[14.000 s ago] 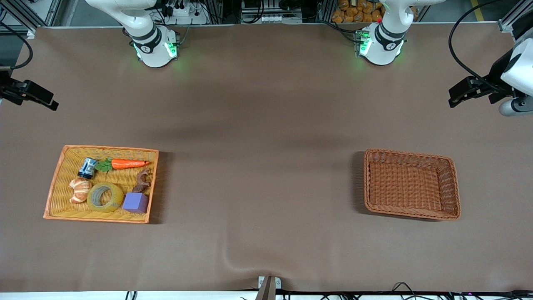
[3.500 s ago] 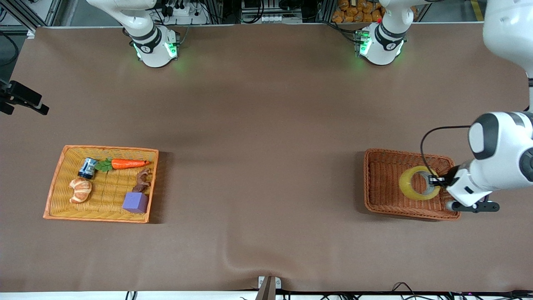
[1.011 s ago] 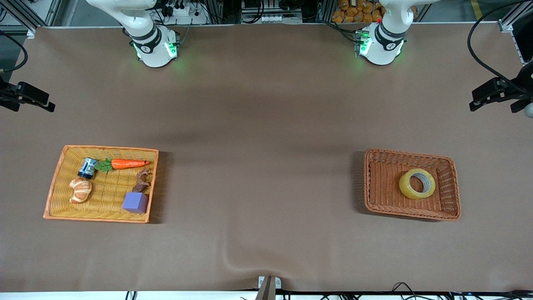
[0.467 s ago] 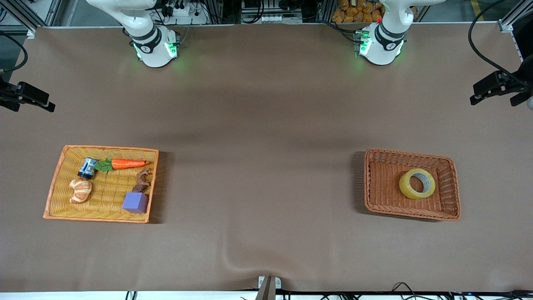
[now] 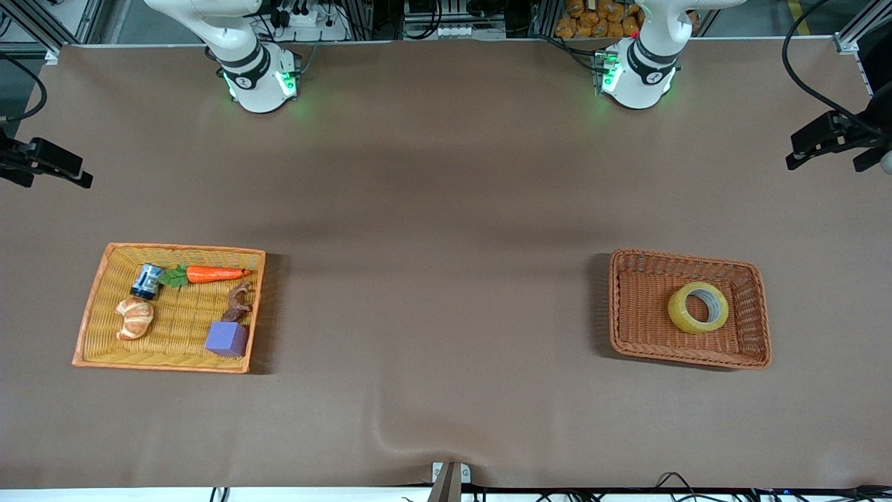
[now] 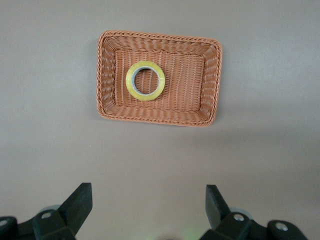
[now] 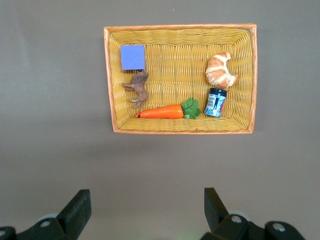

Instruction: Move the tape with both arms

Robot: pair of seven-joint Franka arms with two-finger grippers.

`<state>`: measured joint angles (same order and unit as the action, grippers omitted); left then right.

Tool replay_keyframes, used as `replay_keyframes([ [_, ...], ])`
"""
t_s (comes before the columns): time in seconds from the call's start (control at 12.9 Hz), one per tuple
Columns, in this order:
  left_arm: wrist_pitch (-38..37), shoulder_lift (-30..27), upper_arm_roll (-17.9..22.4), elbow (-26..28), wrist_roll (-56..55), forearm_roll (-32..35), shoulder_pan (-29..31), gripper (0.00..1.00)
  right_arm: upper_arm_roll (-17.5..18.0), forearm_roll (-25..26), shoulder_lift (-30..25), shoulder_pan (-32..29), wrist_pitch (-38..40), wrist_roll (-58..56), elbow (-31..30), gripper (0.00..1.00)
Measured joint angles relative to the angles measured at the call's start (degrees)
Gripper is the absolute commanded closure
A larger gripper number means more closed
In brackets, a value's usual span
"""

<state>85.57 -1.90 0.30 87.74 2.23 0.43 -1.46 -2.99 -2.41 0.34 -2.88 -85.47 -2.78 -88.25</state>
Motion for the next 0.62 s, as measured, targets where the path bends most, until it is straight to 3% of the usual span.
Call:
replay_keyframes([
  [0.62, 0.07, 0.26, 0.37, 0.0, -1.25, 0.39, -1.21, 0.0, 0.0, -0.03, 0.1, 0.0, -0.12, 0.0, 0.0, 0.0],
])
